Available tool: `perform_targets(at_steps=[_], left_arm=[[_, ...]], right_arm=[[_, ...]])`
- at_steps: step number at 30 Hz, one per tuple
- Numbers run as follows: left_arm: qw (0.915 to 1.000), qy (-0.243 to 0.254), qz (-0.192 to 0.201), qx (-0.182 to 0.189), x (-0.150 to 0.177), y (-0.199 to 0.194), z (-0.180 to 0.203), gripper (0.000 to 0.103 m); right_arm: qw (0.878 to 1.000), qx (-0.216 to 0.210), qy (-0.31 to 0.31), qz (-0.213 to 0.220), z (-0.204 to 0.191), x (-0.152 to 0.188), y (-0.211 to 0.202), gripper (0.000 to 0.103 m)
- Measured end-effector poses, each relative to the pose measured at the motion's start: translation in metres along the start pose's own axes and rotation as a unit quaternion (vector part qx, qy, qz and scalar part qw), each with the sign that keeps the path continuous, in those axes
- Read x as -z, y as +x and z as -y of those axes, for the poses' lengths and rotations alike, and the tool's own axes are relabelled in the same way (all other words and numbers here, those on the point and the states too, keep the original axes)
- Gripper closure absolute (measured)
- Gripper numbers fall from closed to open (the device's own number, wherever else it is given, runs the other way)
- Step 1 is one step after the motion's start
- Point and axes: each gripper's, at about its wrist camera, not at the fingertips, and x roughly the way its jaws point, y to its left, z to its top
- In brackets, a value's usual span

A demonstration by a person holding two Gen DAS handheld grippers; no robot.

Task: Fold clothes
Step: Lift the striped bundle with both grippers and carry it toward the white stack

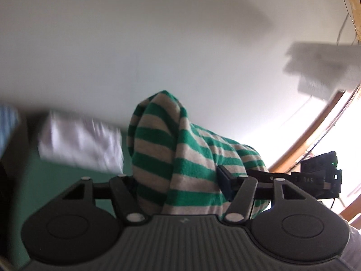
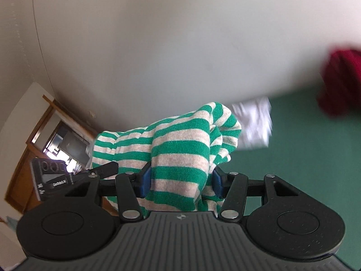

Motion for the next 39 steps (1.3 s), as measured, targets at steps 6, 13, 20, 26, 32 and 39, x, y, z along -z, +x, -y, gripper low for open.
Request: perform_targets(at_steps=[6, 13, 20, 26, 32, 39], left_arm=[[0.9980, 0.062, 0.010, -0.009, -0.098, 0.048, -0.060, 0.039], [0.9991, 0.039, -0.016, -0.002, -0.109, 0.089, -0.162, 0.039], [0.9976, -0.034, -0.060, 0.007, -0.074, 0.166, -0.261, 0.039], [0.9912, -0.078, -0.106, 0.008, -0.039, 0.216, -0.318, 0.039], [0.9921, -0.090, -0.088, 0.002, -0.021, 0.236, -0.348, 0.026], [0.9969, -0.052, -0.057, -0.013, -0.026, 0.209, -0.354, 0.014]], right_arm=[[0.998, 0.017, -0.001, 0.066, -0.006, -0.059, 0.084, 0.048], [0.994, 0.056, 0.023, 0.089, 0.035, -0.076, 0.176, 0.048], [0.991, 0.106, 0.044, 0.066, 0.098, -0.056, 0.256, 0.048], [0.989, 0.135, 0.051, 0.036, 0.146, -0.038, 0.302, 0.048], [0.988, 0.133, 0.061, 0.047, 0.175, -0.035, 0.345, 0.047], [0.979, 0.157, 0.028, 0.126, 0.169, -0.014, 0.321, 0.035]])
